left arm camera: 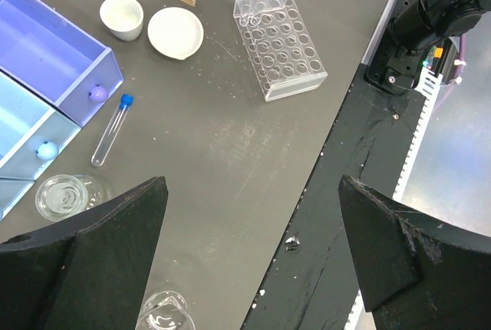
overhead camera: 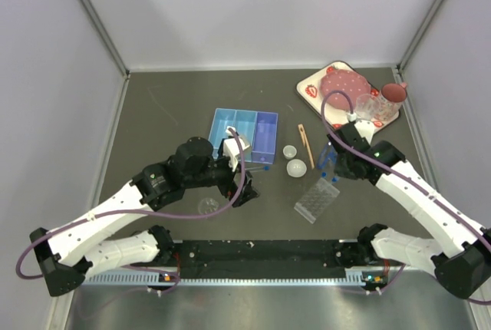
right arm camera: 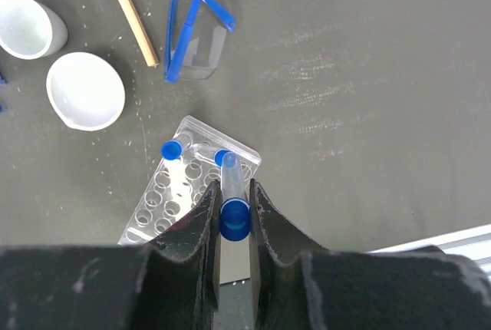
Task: Organize the chemistry lab equipment
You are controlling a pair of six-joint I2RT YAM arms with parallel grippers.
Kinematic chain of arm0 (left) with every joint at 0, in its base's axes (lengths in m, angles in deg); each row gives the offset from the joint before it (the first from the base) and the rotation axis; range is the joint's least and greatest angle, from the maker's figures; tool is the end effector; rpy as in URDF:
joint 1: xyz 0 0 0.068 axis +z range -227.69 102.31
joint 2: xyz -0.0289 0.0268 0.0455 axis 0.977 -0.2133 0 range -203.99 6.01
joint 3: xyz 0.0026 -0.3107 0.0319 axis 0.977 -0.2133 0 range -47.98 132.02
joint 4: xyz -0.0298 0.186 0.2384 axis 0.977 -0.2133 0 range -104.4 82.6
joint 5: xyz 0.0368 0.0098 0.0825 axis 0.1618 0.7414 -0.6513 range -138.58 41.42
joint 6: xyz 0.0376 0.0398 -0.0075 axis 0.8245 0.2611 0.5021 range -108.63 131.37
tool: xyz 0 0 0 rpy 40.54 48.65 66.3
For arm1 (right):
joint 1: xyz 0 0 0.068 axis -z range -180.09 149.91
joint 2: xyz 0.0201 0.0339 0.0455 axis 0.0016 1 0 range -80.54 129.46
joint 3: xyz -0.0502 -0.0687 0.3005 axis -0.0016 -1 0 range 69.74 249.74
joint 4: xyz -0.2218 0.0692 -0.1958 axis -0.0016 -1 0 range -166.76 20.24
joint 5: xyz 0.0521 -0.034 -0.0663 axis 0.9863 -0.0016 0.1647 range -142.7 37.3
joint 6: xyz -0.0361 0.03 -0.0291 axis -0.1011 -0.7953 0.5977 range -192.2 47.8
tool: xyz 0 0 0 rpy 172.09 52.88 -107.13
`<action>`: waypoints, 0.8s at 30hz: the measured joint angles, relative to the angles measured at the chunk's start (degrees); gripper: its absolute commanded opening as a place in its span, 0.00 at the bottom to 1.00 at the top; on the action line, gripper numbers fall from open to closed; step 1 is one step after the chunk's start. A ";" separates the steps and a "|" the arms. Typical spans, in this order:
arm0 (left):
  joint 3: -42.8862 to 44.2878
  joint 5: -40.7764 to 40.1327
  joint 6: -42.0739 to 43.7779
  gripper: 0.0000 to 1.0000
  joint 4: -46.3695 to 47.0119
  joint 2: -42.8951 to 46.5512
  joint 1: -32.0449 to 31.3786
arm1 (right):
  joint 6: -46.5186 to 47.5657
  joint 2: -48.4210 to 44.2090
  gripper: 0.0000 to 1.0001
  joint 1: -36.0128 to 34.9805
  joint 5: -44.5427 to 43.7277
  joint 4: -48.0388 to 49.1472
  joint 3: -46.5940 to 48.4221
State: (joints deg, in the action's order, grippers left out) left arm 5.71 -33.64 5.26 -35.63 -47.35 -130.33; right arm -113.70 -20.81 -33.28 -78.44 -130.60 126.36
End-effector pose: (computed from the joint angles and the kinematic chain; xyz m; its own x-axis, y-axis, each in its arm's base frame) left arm 0.1289 -0.1848 0.3680 -0.3788 0.3268 -0.8658 0.8709 0.4425 -0.2140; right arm 0.1817 0.0995 0.3239 -0.7841 0.2004 -0.5874 0.2485 0.9686 -0.0012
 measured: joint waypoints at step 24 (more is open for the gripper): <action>-0.68 0.66 0.09 0.99 0.15 0.66 0.00 | -2.05 -3.74 0.00 0.00 -3.37 -6.69 0.92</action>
State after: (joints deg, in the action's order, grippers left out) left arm 5.04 -32.98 5.35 -35.47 -46.69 -130.33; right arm -115.75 -24.55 -33.28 -81.80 -137.29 127.28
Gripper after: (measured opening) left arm 0.986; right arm 0.137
